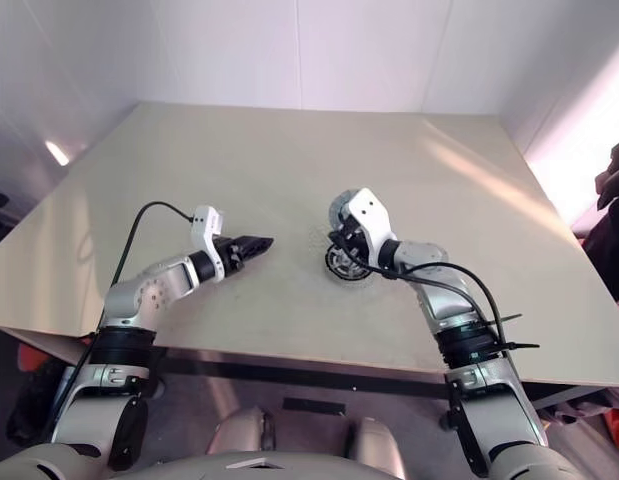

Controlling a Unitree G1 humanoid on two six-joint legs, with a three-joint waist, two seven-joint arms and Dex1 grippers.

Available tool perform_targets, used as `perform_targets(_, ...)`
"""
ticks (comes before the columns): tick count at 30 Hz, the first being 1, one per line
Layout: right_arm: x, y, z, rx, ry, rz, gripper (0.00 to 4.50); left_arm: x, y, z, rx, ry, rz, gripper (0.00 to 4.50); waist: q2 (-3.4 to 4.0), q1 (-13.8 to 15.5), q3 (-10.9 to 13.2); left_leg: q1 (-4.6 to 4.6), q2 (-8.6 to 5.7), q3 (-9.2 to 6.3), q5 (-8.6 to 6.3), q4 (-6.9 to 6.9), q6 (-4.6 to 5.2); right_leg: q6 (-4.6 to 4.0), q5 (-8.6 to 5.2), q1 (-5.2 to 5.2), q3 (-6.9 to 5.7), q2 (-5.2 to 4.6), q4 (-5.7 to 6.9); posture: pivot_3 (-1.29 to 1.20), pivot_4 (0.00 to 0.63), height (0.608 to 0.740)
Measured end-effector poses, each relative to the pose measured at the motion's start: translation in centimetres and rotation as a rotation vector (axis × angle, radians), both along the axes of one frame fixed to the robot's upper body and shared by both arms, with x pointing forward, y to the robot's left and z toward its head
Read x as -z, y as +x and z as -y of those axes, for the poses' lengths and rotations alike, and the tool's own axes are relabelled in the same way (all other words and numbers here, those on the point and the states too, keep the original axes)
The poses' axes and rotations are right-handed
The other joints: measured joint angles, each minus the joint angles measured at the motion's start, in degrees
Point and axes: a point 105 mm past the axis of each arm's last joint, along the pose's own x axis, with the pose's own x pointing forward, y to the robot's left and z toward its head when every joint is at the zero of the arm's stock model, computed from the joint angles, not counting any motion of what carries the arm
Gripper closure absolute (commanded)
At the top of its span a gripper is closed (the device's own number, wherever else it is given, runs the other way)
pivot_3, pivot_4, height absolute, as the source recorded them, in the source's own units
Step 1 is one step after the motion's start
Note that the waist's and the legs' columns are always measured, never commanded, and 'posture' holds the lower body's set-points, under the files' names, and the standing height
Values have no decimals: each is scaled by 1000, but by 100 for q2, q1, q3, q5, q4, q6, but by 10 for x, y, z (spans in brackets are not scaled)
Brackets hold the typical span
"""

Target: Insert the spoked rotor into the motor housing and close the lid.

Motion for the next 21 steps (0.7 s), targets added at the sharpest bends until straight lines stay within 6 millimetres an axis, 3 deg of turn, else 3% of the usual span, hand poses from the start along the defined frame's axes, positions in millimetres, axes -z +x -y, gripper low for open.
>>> perform_targets(7,1,1,10,6,-52,16,4500,0,0,0,-1,0,0,1659,0,2,0,3,2,0,0,3,0,0,0,2,0,0,4,0,0,740)
perform_targets(15,3,11,53,83,-197,45,4500,0,0,0,-1,1,2,1659,0,5,0,7,2,0,2,6,-3,0,0,6,0,0,4,0,0,740)
perform_targets(21,2,9,48,59,-179,48,4500,-1,1,0,-2,1,8,1659,1,-10,1,6,2,1,-7,6,13,0,0,4,0,0,6,0,0,740)
